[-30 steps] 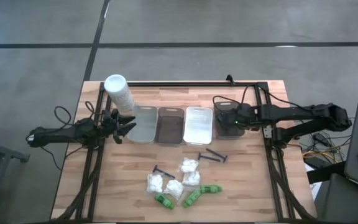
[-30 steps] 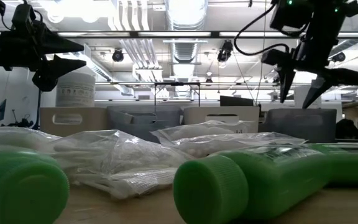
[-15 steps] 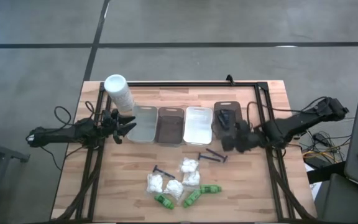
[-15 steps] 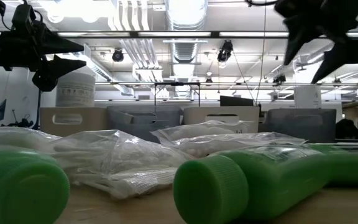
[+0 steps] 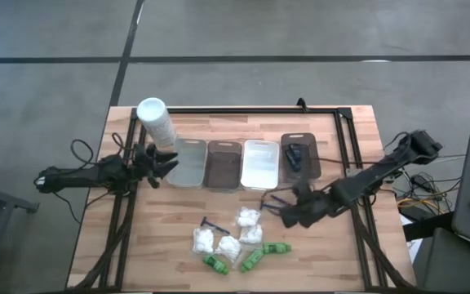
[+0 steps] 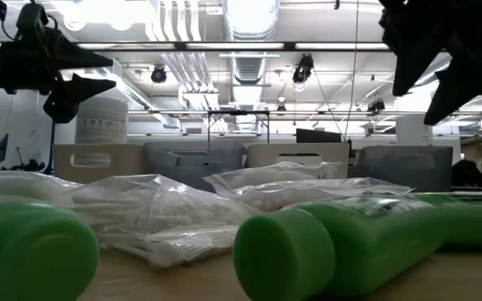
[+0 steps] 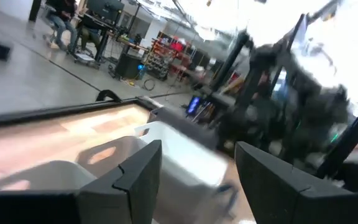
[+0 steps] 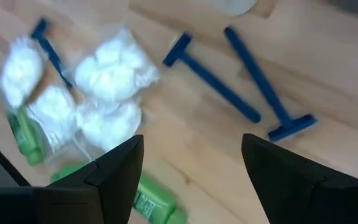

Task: Pick & Place Travel size toiletries
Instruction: Put the blue razor into the left black bin

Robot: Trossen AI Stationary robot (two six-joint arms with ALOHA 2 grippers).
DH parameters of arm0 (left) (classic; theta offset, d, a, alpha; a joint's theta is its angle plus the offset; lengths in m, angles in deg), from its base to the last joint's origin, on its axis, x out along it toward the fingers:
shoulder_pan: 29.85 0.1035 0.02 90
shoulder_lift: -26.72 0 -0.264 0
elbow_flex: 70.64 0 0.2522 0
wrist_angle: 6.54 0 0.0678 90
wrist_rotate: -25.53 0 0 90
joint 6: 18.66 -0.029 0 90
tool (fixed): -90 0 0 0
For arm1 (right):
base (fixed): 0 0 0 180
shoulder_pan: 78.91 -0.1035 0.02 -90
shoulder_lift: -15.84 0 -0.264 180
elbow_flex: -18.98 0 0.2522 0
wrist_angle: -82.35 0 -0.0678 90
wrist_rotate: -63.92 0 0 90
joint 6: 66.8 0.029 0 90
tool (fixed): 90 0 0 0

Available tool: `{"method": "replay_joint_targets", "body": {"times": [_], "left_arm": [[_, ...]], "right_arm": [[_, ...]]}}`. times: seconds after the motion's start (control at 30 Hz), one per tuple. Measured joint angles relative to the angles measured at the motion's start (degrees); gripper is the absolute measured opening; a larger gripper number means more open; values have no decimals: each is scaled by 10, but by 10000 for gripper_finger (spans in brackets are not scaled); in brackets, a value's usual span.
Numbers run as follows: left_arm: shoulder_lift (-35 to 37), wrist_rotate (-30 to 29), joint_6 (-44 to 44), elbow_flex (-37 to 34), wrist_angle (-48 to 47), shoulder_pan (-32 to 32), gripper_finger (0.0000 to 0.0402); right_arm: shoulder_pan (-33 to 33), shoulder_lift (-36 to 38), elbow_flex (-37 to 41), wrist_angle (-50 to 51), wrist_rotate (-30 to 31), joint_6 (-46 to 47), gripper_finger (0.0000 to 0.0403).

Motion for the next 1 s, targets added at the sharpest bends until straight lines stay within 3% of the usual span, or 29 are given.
{"method": "replay_joint_targets", "body": {"times": [0.13,0.2,0.33,0.5,0.7,0.83,1.0], "left_arm": [[-2,12,324,0,9,0,209],[-5,12,375,0,-12,0,209],[-14,13,323,1,-28,0,209],[-25,25,412,0,11,0,209],[-52,95,412,5,104,-1,209],[-105,110,352,44,98,-8,209],[-225,134,241,136,101,-32,209]], "right_arm": [[-4,-58,-41,5,-29,-37,260],[-5,-82,-62,5,-41,-55,258],[-7,-123,-98,8,-49,-84,253],[-9,-155,-136,24,-62,-104,248],[-18,-147,-149,32,-59,-102,242],[-34,-126,-139,36,-28,-70,237],[-58,-119,-136,36,-10,-33,233]]}}
